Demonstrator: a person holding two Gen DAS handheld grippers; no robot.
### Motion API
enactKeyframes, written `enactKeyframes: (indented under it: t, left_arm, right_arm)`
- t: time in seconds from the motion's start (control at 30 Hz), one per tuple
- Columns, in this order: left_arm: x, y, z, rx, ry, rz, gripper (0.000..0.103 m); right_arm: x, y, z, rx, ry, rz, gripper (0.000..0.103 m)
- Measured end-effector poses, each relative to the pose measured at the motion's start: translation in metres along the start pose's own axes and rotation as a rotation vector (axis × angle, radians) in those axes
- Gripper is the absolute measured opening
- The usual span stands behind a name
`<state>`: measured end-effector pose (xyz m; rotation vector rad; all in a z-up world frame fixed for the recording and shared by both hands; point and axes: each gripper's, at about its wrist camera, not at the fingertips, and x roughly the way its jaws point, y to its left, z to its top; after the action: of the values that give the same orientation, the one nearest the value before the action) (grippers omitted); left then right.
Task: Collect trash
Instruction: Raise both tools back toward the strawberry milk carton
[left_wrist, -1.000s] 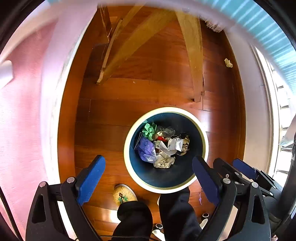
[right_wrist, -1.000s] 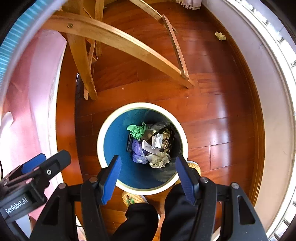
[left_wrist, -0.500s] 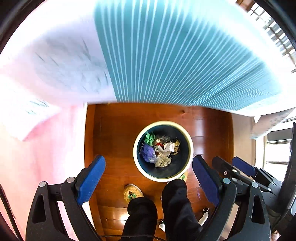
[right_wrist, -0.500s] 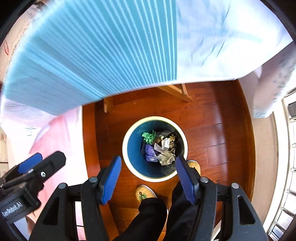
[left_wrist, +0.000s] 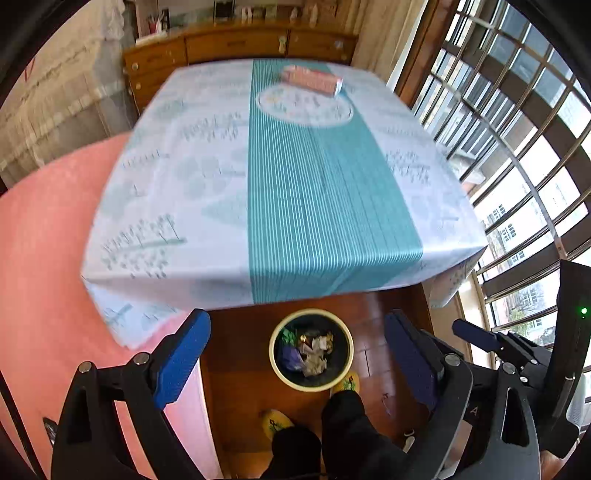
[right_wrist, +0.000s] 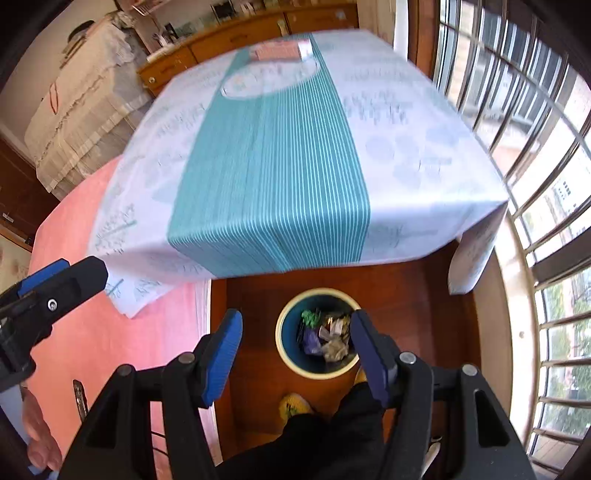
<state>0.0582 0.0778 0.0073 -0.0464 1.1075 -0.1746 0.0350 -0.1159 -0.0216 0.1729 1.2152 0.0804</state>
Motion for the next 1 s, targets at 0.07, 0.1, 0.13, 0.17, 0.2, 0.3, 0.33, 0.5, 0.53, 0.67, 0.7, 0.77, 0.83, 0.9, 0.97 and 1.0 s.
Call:
enactKeyframes:
  t: [0.07, 0.1, 0.13, 0.17, 0.2, 0.3, 0.33, 0.5, 0.53, 0.67, 0.7, 0.77, 0.83, 0.9, 0.97, 1.0]
  left_arm:
    - [-0.02, 0.005, 0.011, 0.008, -0.04, -0.005, 0.094]
    - [-0.027, 0.006, 0.016, 0.012, -0.054, -0.003, 0.094]
    - [-0.033, 0.008, 0.023, 0.016, -0.07, -0.002, 0.094]
    - [-0.04, 0.01, 0.03, 0.021, -0.088, -0.001, 0.094]
    - [-0.046, 0.013, 0.037, 0.024, -0.103, 0.001, 0.094]
    - [-0.062, 0.016, 0.058, 0.029, -0.148, 0.012, 0.094]
    - [-0.067, 0.018, 0.063, 0.027, -0.158, 0.014, 0.094]
    - [-0.084, 0.023, 0.098, 0.004, -0.226, 0.021, 0.094]
    - [-0.087, 0.024, 0.104, 0.001, -0.239, 0.032, 0.094]
    - [-0.093, 0.028, 0.126, -0.022, -0.272, 0.057, 0.094]
    - [-0.092, 0.03, 0.131, -0.03, -0.276, 0.063, 0.095]
    - [-0.086, 0.033, 0.144, -0.054, -0.278, 0.085, 0.095]
    - [-0.078, 0.036, 0.156, -0.076, -0.274, 0.098, 0.095]
    - [-0.062, 0.037, 0.171, -0.102, -0.264, 0.115, 0.096]
    - [-0.044, 0.037, 0.187, -0.121, -0.248, 0.137, 0.096]
    - [-0.034, 0.037, 0.195, -0.131, -0.238, 0.152, 0.096]
  right_arm:
    - [-0.02, 0.004, 0.011, -0.002, -0.059, -0.009, 0.061]
    - [-0.028, 0.007, 0.015, -0.002, -0.085, -0.015, 0.061]
    - [-0.038, 0.009, 0.022, -0.004, -0.111, -0.021, 0.061]
    - [-0.047, 0.012, 0.027, -0.006, -0.14, -0.024, 0.061]
    - [-0.057, 0.016, 0.033, -0.008, -0.17, -0.025, 0.061]
    - [-0.077, 0.021, 0.051, -0.024, -0.235, -0.022, 0.061]
    - [-0.082, 0.024, 0.056, -0.03, -0.25, -0.02, 0.061]
    - [-0.095, 0.037, 0.082, -0.077, -0.292, -0.01, 0.061]
    - [-0.096, 0.04, 0.086, -0.088, -0.296, -0.005, 0.061]
    - [-0.092, 0.051, 0.11, -0.141, -0.301, 0.016, 0.061]
    - [-0.089, 0.054, 0.117, -0.158, -0.301, 0.021, 0.061]
    - [-0.081, 0.057, 0.134, -0.188, -0.301, 0.029, 0.061]
    - [-0.071, 0.057, 0.155, -0.216, -0.297, 0.043, 0.061]
    - [-0.06, 0.055, 0.177, -0.238, -0.291, 0.06, 0.061]
    - [-0.046, 0.051, 0.2, -0.259, -0.281, 0.082, 0.061]
    - [-0.038, 0.048, 0.214, -0.273, -0.271, 0.09, 0.061]
